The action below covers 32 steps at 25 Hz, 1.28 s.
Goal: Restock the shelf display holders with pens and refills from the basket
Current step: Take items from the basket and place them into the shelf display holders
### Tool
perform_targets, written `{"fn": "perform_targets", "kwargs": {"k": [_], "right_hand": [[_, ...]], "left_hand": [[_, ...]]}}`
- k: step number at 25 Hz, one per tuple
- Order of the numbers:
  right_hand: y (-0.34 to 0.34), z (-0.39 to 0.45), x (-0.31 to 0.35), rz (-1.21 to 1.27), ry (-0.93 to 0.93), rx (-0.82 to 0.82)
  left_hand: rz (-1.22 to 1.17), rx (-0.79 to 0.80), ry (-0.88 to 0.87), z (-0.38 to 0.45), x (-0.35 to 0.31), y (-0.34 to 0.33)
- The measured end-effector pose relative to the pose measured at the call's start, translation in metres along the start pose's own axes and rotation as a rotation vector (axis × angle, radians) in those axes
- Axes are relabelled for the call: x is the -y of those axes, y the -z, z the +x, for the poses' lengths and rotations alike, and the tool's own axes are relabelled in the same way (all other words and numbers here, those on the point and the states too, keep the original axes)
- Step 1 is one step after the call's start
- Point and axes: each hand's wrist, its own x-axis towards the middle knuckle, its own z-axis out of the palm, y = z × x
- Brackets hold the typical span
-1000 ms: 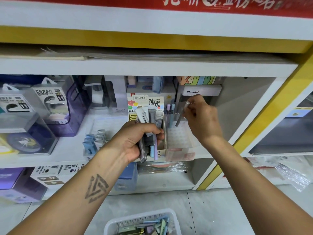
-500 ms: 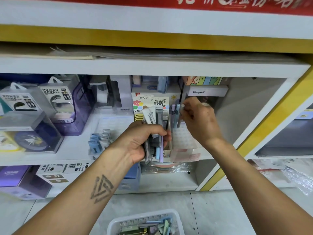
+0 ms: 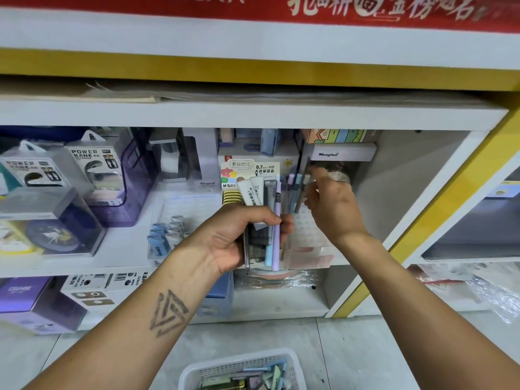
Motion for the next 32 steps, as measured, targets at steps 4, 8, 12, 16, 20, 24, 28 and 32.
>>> {"fn": "perform_targets", "kwargs": {"k": [4, 8, 12, 16, 20, 24, 28, 32], "right_hand": [[0.013, 0.0, 0.017, 0.284, -0.131, -0.002], [0.022, -0.008, 0.031, 0.956, -0.371, 0.356], [0.031, -0.006, 0.03, 1.066, -0.424, 0.254], [0.048, 0.004, 0.016, 0.991, -0.397, -0.092], [0.04, 0.005, 0.009, 0.598, -0.204, -0.186], [0.014, 0.0, 0.009, 0.24, -0.035, -0.053], [0.0, 0.001, 0.009, 0.21, 0.043, -0.068], [-0.006, -0.001, 0.007, 0.197, 0.041, -0.001]], "left_hand": [[0.026, 0.007, 0.01, 0.001, 0.001, -0.001], [0.072, 0.045, -0.003, 0.001, 0.003, -0.006], [0.027, 0.027, 0.02, 0.003, 0.004, -0.01], [0.003, -0.123, 0.049, 0.007, 0.004, -0.005], [-0.016, -0.204, -0.004, 0.011, 0.003, 0.002], [-0.012, -0.196, -0.006, 0.012, 0.004, 0.004], [-0.002, -0.185, -0.005, 0.01, 0.003, 0.006], [-0.006, -0.155, -0.009, 0.008, 0.002, 0.006]]}}
